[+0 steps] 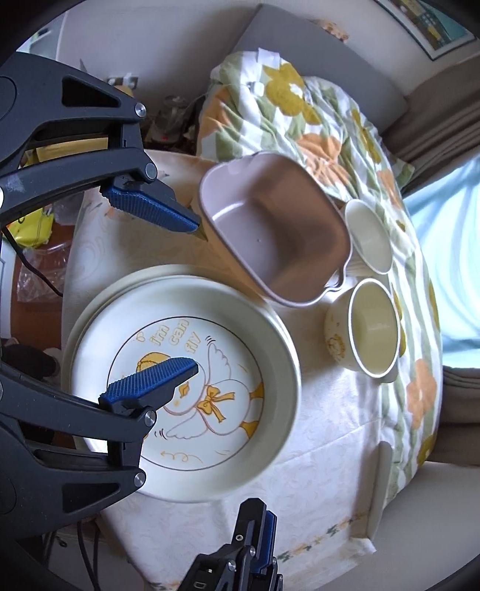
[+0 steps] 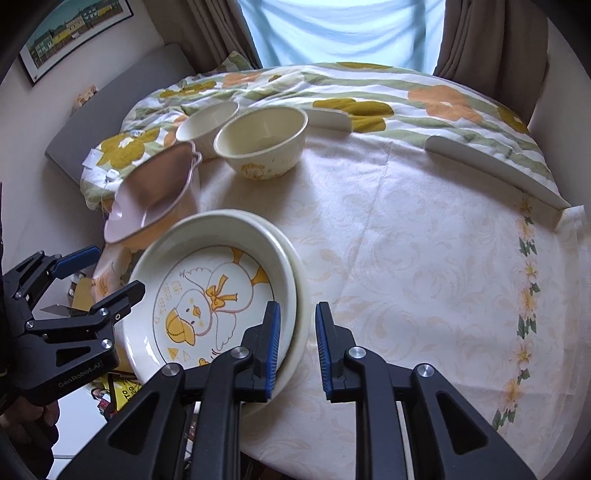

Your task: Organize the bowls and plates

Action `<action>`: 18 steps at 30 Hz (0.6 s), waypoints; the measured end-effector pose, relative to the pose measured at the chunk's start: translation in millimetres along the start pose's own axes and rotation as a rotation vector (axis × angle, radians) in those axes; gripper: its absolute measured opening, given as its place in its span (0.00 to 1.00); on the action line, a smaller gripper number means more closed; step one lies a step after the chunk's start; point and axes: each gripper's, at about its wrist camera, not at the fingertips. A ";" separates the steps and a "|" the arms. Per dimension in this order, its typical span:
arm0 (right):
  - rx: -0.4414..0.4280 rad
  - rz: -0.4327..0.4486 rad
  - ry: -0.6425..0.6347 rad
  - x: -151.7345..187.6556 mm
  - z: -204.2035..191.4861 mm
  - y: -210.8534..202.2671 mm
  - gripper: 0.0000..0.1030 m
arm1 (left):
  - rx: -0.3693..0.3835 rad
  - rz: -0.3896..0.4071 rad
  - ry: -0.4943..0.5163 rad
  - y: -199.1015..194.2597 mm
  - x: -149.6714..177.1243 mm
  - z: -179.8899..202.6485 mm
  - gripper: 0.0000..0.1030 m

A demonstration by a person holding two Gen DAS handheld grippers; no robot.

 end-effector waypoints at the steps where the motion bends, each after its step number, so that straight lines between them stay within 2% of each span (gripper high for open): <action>1: -0.016 0.013 0.002 -2.3 1.4 -6.7 0.17 | 0.002 0.003 -0.014 -4.7 -1.0 -3.4 0.67; 5: -0.063 0.036 -0.062 -19.3 -2.5 -24.9 0.17 | 0.000 0.033 -0.097 -32.9 -5.0 -25.3 0.67; 6: -0.082 0.043 -0.074 -25.0 -4.5 -28.3 0.17 | -0.003 0.045 -0.123 -39.9 -6.2 -32.5 0.71; 7: -0.113 0.050 -0.085 -32.1 -7.3 -31.5 0.17 | -0.006 0.053 -0.147 -44.8 -7.3 -39.4 0.80; 8: -0.144 0.057 -0.099 -40.1 -11.3 -34.1 0.28 | -0.015 0.063 -0.182 -50.3 -8.9 -48.9 0.86; 9: -0.163 0.064 -0.112 -46.4 -15.6 -35.5 0.58 | -0.026 0.071 -0.224 -54.6 -9.9 -59.5 0.98; 11: -0.209 0.083 -0.138 -59.7 -27.3 -35.2 0.94 | -0.020 0.084 -0.305 -59.4 -9.9 -82.7 1.00; 13: -0.236 0.069 -0.150 -70.7 -36.7 -30.5 0.94 | 0.004 0.069 -0.366 -55.8 -9.1 -100.6 1.00; 18: -0.214 0.035 -0.157 -90.9 -55.4 -1.8 0.94 | 0.052 0.009 -0.482 -23.2 -4.4 -135.9 1.00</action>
Point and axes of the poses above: each gripper's, at about its wrist camera, not at the fingertips, and y roughly the way its jaws point, z to its right, x to its underside, and after that the axes turned 9 degrees about -x, right-handed
